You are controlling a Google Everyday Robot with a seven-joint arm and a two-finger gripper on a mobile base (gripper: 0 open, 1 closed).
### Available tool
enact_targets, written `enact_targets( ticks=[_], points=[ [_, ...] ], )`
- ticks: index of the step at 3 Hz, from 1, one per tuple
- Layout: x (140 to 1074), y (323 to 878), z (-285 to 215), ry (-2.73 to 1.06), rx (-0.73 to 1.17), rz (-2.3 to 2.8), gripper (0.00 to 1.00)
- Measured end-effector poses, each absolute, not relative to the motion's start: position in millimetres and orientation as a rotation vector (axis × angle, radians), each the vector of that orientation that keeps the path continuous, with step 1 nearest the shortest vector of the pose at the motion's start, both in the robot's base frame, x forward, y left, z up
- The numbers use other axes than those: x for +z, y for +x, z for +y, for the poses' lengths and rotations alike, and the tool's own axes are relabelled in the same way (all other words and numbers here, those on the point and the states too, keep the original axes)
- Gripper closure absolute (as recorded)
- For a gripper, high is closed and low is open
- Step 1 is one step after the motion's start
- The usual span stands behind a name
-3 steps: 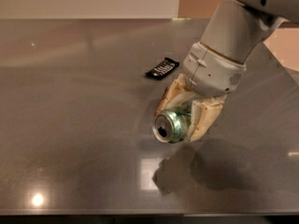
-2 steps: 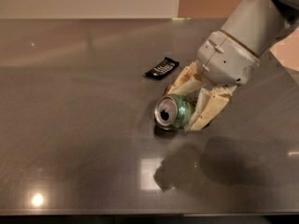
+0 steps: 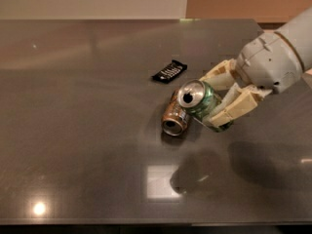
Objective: Place green can upright
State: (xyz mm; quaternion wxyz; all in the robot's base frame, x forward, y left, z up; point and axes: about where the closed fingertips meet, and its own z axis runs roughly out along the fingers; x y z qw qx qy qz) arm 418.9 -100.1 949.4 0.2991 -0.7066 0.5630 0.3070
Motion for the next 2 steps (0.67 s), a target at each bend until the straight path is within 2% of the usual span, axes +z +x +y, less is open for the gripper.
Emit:
enact_targets(
  ticks=[2],
  points=[
    [939,429,-136,-1.616,0.936,1.554,1.00]
  ],
)
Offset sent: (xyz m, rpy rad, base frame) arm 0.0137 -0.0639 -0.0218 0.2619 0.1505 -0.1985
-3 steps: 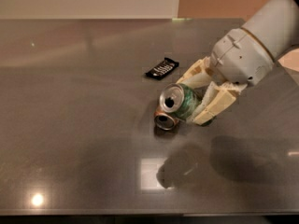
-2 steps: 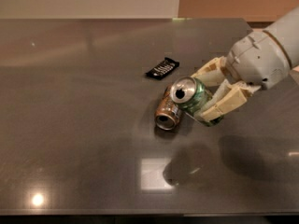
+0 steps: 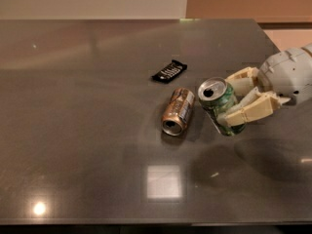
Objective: Place green can upright
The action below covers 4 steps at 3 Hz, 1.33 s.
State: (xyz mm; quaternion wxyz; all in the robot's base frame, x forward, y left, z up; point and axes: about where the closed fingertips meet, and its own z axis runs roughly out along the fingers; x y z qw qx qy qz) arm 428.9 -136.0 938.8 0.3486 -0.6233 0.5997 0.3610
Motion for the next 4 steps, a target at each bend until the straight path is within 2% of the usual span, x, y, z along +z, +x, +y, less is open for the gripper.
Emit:
enact_targets(
  ticks=[4],
  points=[
    [915,442,-167,-1.385,1.032,1.367,1.00]
  ],
)
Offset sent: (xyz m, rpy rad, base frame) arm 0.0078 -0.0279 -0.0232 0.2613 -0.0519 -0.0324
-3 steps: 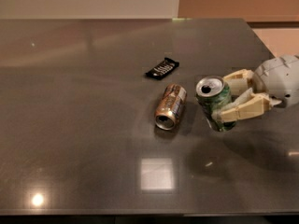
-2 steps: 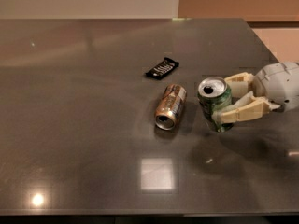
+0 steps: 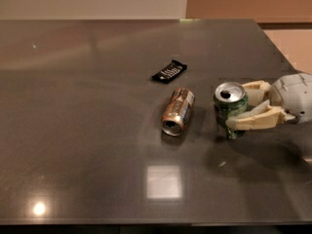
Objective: Place green can upright
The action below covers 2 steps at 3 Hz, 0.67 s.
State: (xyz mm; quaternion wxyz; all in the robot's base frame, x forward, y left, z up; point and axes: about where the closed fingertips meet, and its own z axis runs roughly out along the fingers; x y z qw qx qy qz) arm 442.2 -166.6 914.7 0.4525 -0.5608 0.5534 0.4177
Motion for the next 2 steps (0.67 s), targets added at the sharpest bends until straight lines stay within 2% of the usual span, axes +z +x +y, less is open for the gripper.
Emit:
enact_targets(
  ticks=[2],
  points=[
    [906.2,450.3,-185.8,-1.285,1.067,1.375,1.00]
  ],
)
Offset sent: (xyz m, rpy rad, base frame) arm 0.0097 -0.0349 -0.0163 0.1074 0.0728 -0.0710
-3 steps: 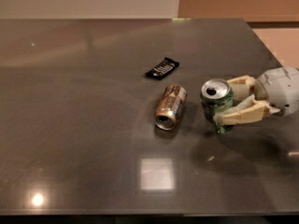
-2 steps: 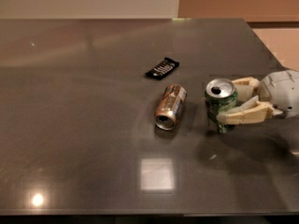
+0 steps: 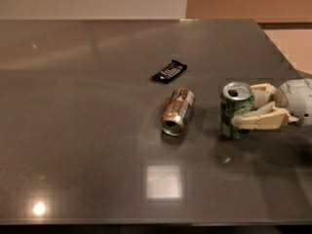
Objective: Place green can upright
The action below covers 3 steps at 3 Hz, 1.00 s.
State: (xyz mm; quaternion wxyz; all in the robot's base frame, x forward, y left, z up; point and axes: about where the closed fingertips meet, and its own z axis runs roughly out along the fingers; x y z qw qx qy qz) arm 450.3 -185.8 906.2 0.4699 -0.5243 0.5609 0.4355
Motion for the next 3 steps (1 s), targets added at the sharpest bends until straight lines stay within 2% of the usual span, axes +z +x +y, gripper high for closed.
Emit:
enact_targets(
  ticks=[1,2,3],
  points=[
    [899.5,453.2,-192.7,-1.247,1.089,1.379,1.00],
    [895.0,455.1,-197.5,-1.222,1.115,1.358,0.81],
    [892.4,456.5,-199.5,-1.216,1.139,1.328,0.57]
  ],
)
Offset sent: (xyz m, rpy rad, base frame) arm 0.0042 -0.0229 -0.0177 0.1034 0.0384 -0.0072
